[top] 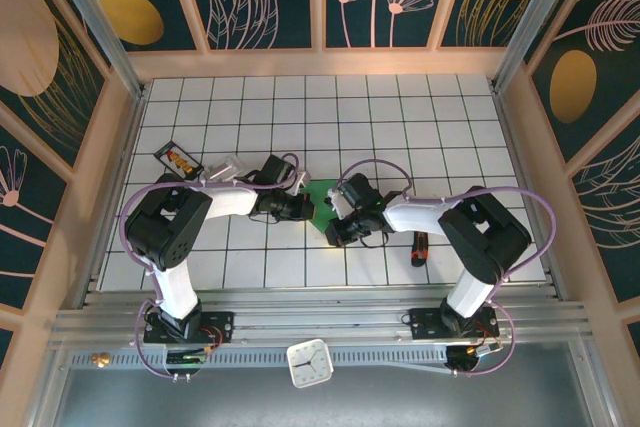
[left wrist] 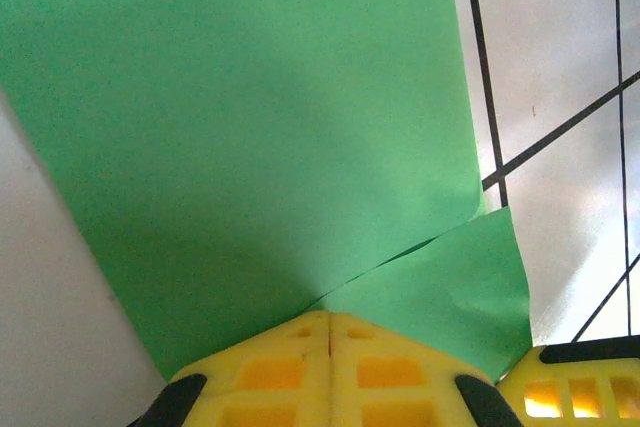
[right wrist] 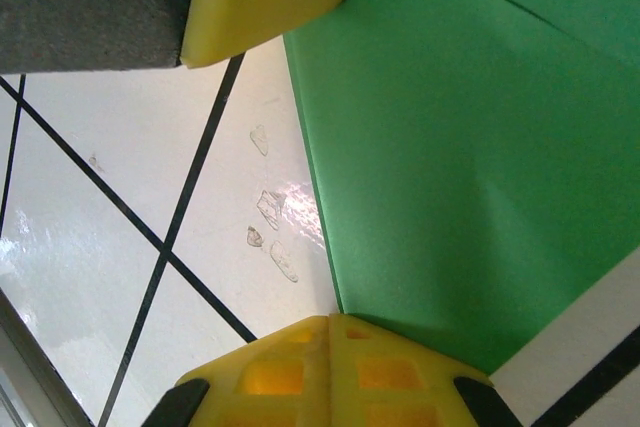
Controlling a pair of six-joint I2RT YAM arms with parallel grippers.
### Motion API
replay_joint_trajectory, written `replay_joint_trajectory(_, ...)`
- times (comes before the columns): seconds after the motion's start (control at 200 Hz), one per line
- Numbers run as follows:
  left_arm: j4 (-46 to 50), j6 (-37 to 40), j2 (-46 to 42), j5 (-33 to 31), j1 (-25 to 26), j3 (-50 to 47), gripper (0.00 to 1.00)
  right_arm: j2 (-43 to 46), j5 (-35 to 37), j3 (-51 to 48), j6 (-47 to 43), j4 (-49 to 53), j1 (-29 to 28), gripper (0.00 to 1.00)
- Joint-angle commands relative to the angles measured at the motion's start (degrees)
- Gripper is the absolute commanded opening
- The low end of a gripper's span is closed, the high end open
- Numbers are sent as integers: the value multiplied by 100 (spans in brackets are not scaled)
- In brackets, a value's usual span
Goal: Fold a paper plane with a square sheet of paper (pick it up from the middle)
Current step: Third fold the triangle at the center of the table.
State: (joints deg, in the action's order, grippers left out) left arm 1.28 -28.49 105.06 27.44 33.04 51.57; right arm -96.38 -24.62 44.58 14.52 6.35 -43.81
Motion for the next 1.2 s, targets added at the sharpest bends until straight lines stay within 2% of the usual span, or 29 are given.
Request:
replay_joint_trajectory(0.0,667,111,133,-720,-50,-86,0,-160,143,-298,169,570,-11,5)
replay_joint_trajectory(0.34,751,195,227,-907,-52,-61,0,55,45,-596,493,706,-88,0)
replay_joint_trajectory(0.62,751,213,274,-925,-50,-68,0,241,-125,-942,698,530,-92,0)
replay_joint_trajectory(0.921,772,229,255,-925,-54,-52,0,546,-537,-1119,720,394,33,0)
replay_joint_trajectory(1.196,742,205,247,-872,-47,-76,0,1025,-1242,-635,770,109,266,0)
